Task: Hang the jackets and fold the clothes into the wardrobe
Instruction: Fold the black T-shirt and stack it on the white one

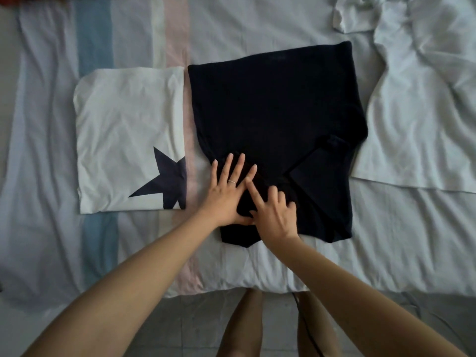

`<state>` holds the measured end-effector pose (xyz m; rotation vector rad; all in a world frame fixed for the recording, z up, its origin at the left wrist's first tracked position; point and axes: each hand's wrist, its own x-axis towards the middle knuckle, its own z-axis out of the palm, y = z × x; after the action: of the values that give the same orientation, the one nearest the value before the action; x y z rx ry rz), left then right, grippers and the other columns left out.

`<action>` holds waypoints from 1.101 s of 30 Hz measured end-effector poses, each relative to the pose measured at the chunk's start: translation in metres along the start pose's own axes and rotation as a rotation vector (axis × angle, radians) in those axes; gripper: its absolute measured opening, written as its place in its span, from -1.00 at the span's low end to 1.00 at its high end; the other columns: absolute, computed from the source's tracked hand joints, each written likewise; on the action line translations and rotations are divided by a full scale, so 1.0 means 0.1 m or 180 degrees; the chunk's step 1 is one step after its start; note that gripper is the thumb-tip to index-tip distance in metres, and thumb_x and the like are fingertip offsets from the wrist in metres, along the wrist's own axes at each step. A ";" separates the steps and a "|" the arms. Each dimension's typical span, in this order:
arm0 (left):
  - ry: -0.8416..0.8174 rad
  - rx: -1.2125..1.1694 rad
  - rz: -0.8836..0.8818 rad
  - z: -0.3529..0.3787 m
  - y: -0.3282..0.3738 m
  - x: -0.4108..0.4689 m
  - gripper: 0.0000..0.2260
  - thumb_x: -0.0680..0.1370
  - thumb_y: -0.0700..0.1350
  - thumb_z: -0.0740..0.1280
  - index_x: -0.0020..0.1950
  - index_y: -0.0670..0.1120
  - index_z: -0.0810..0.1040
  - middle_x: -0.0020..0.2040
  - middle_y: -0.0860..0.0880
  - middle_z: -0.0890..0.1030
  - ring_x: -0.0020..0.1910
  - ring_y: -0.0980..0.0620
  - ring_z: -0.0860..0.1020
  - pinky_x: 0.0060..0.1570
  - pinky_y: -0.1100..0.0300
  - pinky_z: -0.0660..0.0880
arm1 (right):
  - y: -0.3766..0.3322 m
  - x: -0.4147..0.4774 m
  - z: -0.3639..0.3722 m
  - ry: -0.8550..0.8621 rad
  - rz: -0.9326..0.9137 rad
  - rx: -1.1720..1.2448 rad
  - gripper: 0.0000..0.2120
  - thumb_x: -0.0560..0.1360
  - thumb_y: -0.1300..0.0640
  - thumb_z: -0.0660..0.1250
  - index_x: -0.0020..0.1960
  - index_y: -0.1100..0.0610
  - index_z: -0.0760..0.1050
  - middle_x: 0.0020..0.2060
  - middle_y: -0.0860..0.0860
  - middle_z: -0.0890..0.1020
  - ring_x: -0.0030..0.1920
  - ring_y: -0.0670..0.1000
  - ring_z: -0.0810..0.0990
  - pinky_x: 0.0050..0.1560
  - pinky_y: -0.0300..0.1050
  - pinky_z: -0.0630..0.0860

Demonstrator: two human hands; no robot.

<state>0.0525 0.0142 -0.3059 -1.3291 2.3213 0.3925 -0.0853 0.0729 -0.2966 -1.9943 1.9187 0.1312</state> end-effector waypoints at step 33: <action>-0.1276 -0.1661 0.0196 -0.53 0.06 -0.50 -0.60 0.39 -0.20 0.16 0.10 0.01 0.67 0.17 0.03 0.63 0.20 0.01 0.55 0.24 0.01 0.44 | 1.51 -0.09 -1.04 -0.1959 -0.0612 -0.0003 -0.64 0.47 0.26 0.20 0.13 -0.03 0.62 0.06 -0.08 0.65 0.11 0.01 0.57 0.09 -0.18 0.49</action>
<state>0.0575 0.0302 -0.2346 -1.2467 1.9897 1.2288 -0.2531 0.0472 -0.2275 -1.8377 1.3323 0.6138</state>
